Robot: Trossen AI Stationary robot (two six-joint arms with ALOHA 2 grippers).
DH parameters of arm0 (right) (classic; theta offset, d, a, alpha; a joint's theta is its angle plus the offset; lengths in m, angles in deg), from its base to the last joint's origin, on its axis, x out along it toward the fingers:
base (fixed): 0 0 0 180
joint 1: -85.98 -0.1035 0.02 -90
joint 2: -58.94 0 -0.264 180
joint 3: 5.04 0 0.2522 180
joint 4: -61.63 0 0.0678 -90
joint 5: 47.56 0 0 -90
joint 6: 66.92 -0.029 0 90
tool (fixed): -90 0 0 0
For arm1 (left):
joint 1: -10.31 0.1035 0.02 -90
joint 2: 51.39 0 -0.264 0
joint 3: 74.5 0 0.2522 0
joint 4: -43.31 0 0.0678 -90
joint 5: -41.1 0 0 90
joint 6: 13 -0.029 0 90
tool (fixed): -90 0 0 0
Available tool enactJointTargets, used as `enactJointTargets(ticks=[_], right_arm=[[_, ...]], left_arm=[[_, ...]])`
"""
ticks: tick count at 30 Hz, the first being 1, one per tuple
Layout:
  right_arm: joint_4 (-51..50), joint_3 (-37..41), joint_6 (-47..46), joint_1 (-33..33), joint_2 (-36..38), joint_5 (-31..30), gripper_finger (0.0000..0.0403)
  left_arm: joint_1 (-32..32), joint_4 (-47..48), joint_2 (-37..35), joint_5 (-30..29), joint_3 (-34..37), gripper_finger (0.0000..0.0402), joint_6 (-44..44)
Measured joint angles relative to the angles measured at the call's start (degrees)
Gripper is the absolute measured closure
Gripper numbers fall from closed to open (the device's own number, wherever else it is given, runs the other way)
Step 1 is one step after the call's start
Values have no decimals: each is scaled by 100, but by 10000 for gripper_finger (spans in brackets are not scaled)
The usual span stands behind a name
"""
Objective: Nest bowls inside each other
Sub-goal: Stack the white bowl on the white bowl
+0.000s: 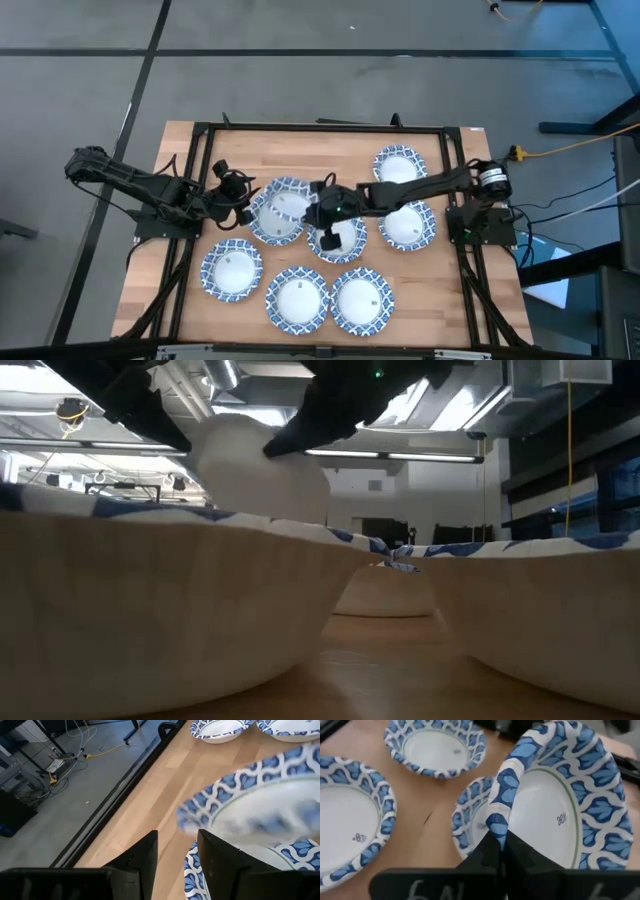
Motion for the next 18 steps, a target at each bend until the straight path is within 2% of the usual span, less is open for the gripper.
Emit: enactJointTargets(ticks=[6, 14, 18], right_arm=[[-107, -318, 46, -80, -584, 26, 391], [-928, -1754, 423, -154, -1492, 47, 393], [-1385, -2281, 402, -130, -1923, 332, 384]], left_arm=[[0, 7, 0, -1, 0, 269, -18], [2, 51, -14, -2, 0, 269, -23], [2, 146, -37, -2, 0, 269, -20]])
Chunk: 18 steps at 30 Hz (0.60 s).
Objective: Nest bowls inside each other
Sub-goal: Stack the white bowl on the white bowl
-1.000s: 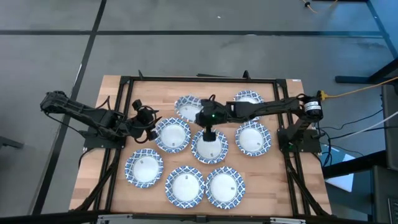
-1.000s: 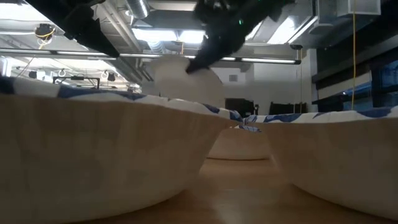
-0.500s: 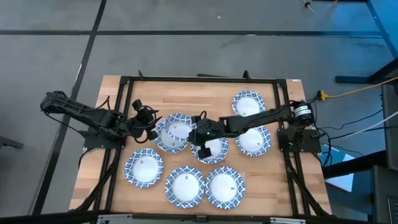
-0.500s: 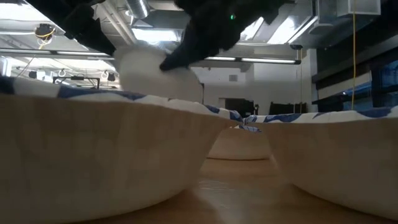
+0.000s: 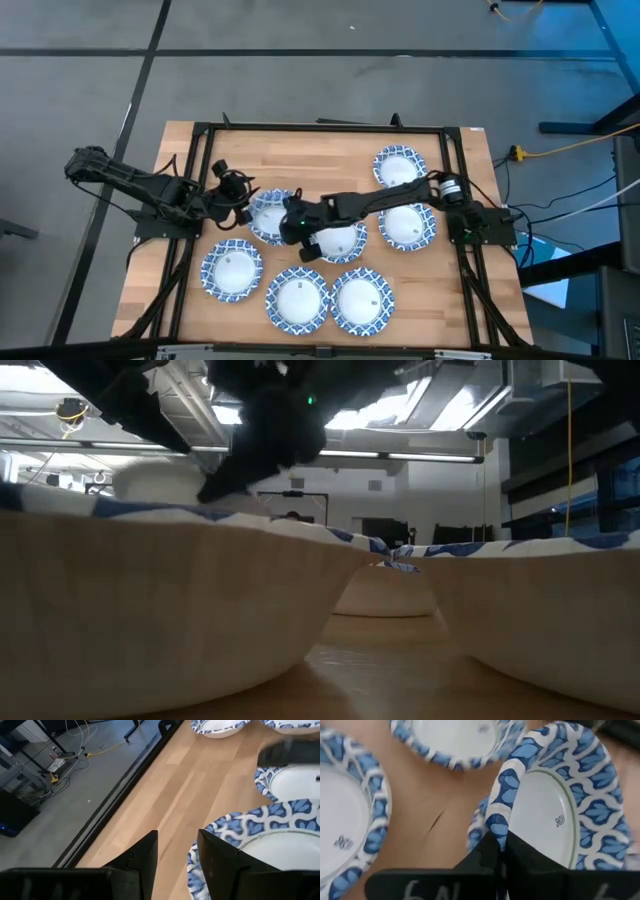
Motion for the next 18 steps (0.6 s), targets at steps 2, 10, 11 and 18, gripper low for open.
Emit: enactJointTargets(ticks=[2, 10, 11, 18], right_arm=[[-124, -132, -3, 15, -168, 94, 383], [-135, -145, 5, 12, -259, 116, 376], [-136, -145, 6, 14, -258, 114, 371], [-146, -145, -5, 50, -239, 96, 287]], left_arm=[[0, 2, 2, -2, 0, 269, 0], [0, 40, 2, 0, 0, 269, 0], [0, 48, 2, -2, 0, 269, 0], [0, 169, 2, 2, 0, 269, 4]])
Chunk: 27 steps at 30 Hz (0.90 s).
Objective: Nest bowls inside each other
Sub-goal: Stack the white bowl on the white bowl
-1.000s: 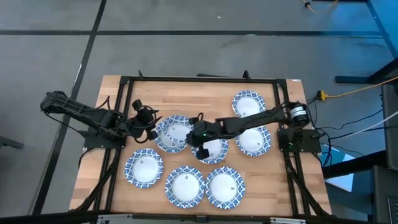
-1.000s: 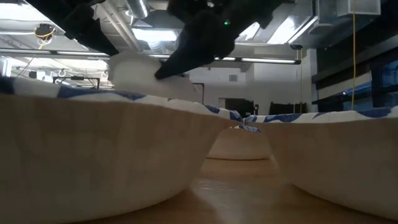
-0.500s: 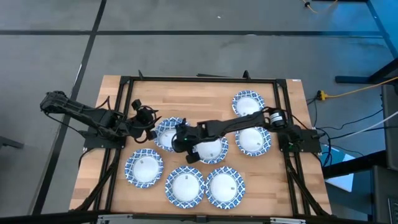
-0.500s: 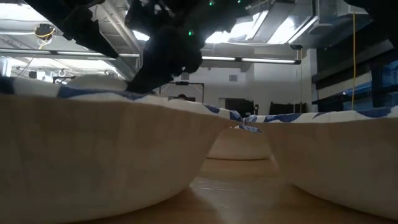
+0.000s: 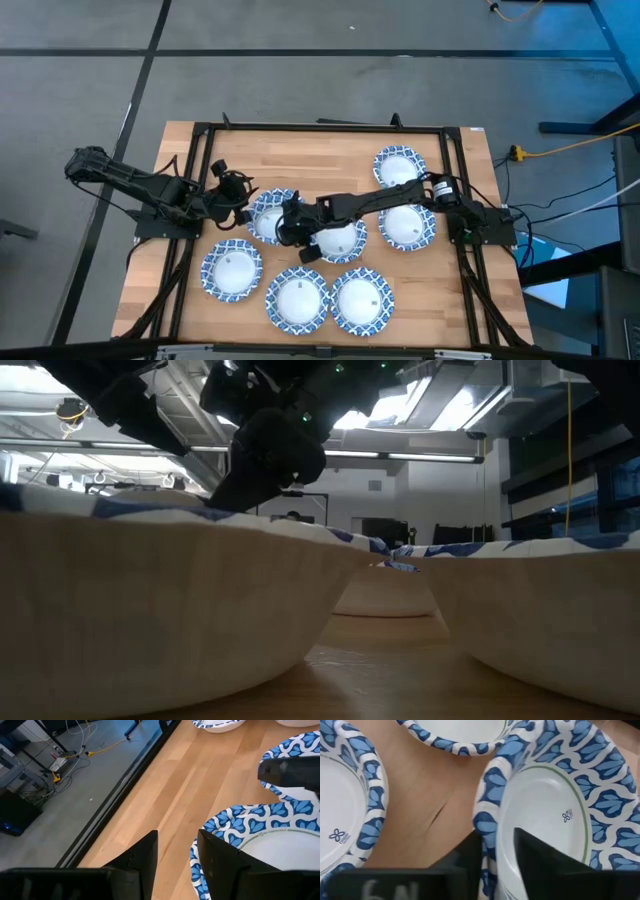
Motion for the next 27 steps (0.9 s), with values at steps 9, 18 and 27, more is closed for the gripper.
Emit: enactJointTargets(ticks=[9, 18, 27], right_arm=[[-133, 2, 23, 22, 207, -312, 196], [-412, 0, -5, 39, 612, -256, 183], [-1397, 133, -272, 100, 842, 484, 182]], left_arm=[[0, -4, -91, -1, 0, 269, 5], [-2, -22, -524, 586, 0, 269, 14], [-12, -91, -702, 1876, -2, 269, 442]])
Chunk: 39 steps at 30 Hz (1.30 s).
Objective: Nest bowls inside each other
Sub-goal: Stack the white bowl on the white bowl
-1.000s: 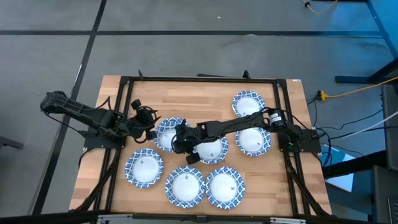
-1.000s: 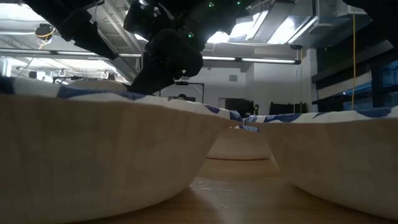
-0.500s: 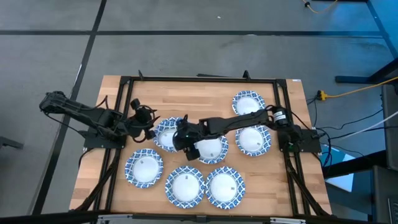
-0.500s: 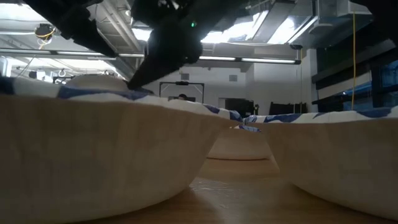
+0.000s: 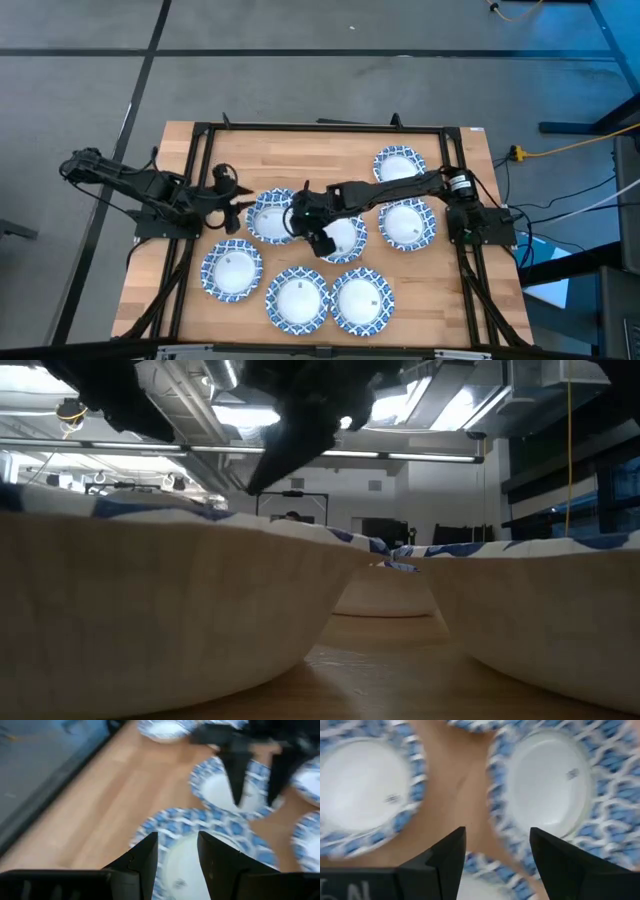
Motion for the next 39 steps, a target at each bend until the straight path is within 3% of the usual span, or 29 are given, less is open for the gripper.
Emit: enactJointTargets(ticks=[3, 8, 17, 23, 28, 33, 39], right_arm=[[156, 253, -24, -5, 184, 295, 182], [403, 959, -183, 5, 814, 2, 182], [1997, 3340, -1088, 12, 2726, -715, 182], [2627, 4480, -1741, 14, 3702, -1124, 182], [2698, 4757, -1981, 14, 4004, -1350, 182], [2757, 4741, -1896, 14, 3949, -1477, 182], [2744, 4741, -1811, 14, 3949, -1791, 182]], left_arm=[[-80, -89, 219, 218, 0, 270, 74], [-227, -101, 295, 134, 0, 273, 56], [-262, -114, 232, 98, 0, 273, 65], [-262, 184, 239, 903, -70, 273, 579], [-303, 1439, 419, 1375, -619, 273, 1546], [-468, 2216, 902, 1893, -1127, 273, 1956], [-710, 2854, 1602, 2433, -1235, 273, 2286]])
